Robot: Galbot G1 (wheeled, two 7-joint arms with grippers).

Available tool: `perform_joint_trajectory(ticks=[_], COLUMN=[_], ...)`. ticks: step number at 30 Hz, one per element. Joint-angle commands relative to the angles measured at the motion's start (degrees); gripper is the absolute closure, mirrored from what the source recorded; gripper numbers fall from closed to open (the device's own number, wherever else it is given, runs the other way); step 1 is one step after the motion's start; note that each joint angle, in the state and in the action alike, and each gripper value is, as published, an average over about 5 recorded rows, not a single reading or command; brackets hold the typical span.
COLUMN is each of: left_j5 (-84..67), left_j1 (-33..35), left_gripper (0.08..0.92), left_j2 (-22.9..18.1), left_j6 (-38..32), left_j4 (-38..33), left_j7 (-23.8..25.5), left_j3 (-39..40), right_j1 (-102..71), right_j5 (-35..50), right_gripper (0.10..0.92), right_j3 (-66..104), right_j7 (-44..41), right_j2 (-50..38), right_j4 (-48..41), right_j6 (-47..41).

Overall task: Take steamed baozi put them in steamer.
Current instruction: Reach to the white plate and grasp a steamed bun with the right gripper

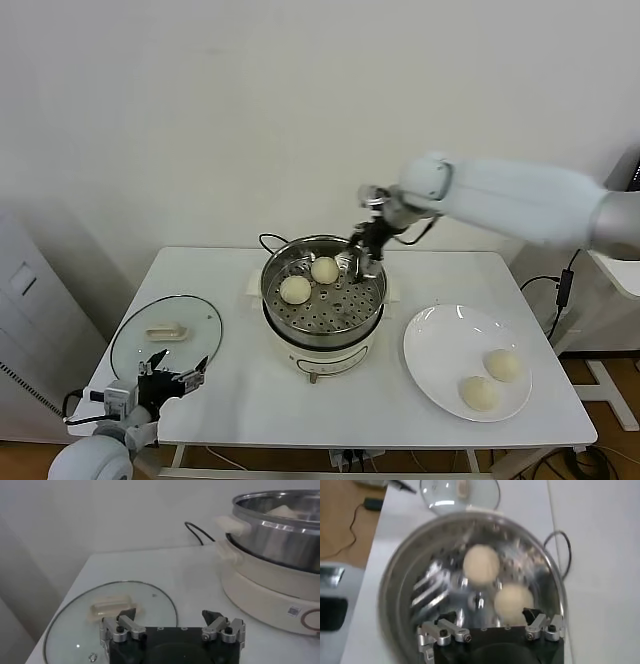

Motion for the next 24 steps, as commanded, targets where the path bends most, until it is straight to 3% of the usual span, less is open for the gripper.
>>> perform_joint_trajectory(ticks=[1,11,24], left_j5=[0.01,0.07,0.21], left_j1=[0.04,0.42,0.14], left_gripper=[0.177,0.177,0.177], left_j2=[0.08,0.04,-0.21], left_j6=[0.11,0.25,0.58], left_j4=[-0.27,-0.85,-0.93], left_j7=[-0.02,-0.07,-0.15], left_j3=[0.09,0.05,0.24], right_j1=[8.44,-3.50,-20.82], right_j5=[-8.98,-18.46,-24.94], right_gripper=[0.203,0.203,0.203], right_j3=[-9.79,-4.22,9.87], right_j7=[-6.21,-7.79,-8.00], right_j2=[-19.22,-26.66,-26.93], right_j4=[9.17,8.62,4.53], right_j6=[2.42,6.23,9.13])
